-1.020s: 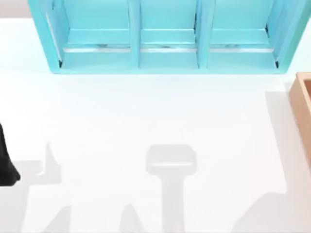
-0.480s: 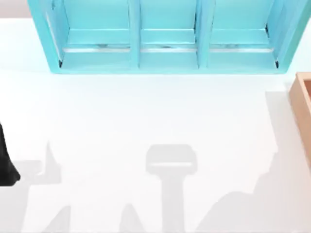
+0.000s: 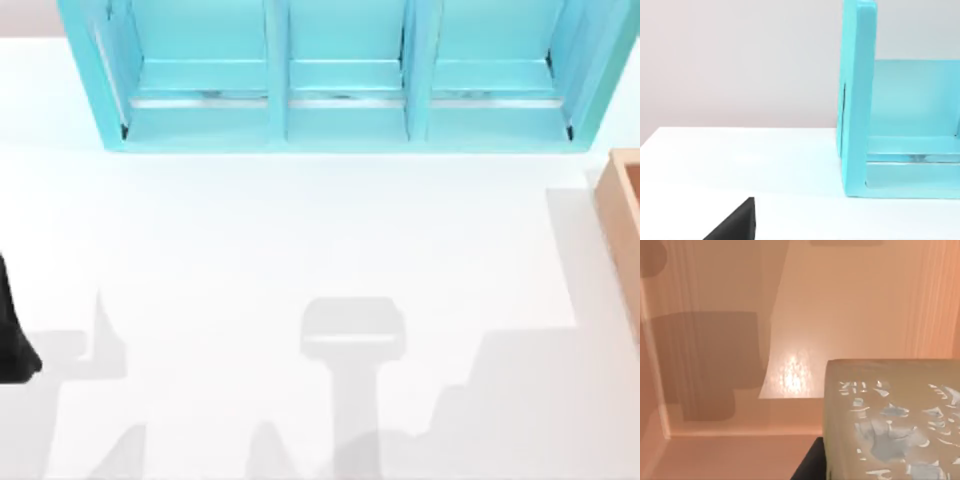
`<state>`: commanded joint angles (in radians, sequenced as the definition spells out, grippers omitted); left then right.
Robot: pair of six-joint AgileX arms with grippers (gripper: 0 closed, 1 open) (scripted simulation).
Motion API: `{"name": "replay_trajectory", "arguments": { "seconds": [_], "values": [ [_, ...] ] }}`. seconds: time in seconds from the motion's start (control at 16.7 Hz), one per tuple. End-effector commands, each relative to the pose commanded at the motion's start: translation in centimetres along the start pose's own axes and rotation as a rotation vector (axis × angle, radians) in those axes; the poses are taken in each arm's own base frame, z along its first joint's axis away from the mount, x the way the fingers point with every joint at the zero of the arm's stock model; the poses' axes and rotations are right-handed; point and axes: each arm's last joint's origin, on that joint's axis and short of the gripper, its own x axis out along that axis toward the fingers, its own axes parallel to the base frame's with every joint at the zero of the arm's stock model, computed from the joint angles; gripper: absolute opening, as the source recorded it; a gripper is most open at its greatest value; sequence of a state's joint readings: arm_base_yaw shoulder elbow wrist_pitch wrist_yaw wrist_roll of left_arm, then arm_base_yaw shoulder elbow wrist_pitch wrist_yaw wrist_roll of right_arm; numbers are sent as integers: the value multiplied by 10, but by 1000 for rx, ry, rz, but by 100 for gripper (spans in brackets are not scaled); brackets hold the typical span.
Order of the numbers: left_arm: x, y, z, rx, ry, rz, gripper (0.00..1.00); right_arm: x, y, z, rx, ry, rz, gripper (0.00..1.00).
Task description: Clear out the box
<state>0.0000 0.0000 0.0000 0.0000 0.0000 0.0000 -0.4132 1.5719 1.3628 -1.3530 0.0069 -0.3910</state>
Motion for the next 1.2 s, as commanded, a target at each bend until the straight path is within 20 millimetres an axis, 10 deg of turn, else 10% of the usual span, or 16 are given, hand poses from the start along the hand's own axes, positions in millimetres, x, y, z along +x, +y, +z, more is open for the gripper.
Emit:
{"name": "replay_trajectory", "arguments": {
  "seconds": [0.42,0.9,1.2],
  "values": [
    [0,0,0,0,0,0,100,9,27,20,-6,6,-3,0],
    [0,0,0,0,0,0,100,47,199,53,-65,-7,-4,0],
    [0,0,0,0,0,0,100,77,259,43,-24,1,3,0]
  ]
}}
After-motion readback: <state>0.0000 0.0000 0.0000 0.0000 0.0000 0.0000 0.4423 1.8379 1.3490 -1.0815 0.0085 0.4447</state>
